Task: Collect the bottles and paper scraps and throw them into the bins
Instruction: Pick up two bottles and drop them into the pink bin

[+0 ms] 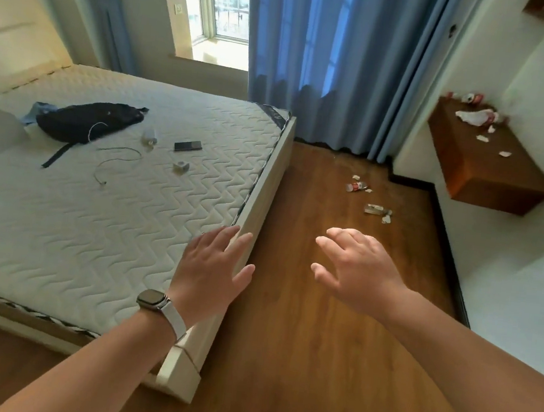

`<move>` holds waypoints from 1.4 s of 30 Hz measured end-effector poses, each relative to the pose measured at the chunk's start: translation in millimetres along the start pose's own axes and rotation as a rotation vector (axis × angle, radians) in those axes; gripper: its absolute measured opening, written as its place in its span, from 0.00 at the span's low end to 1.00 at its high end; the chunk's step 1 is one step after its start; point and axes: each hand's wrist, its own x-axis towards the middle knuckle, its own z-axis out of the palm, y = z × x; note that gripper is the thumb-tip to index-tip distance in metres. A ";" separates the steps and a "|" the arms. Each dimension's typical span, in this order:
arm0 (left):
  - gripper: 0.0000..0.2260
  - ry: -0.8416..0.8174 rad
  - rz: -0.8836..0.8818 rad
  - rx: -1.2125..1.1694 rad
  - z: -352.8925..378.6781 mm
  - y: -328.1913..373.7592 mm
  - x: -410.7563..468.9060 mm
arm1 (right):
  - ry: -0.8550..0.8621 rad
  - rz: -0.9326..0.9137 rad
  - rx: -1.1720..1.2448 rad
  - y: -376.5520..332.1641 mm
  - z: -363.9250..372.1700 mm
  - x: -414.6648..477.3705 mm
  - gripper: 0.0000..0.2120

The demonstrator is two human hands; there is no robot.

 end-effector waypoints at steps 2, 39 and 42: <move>0.24 0.003 0.029 -0.013 4.0 -11.2 22.0 | 0.000 0.031 -0.016 4.6 1.7 10.7 0.25; 0.23 -0.040 0.338 -0.089 139.6 98.6 572.4 | -0.130 0.450 0.047 397.2 81.2 299.3 0.28; 0.23 -0.029 0.364 -0.119 157.5 90.4 622.7 | -0.147 0.484 0.044 418.7 95.1 336.4 0.29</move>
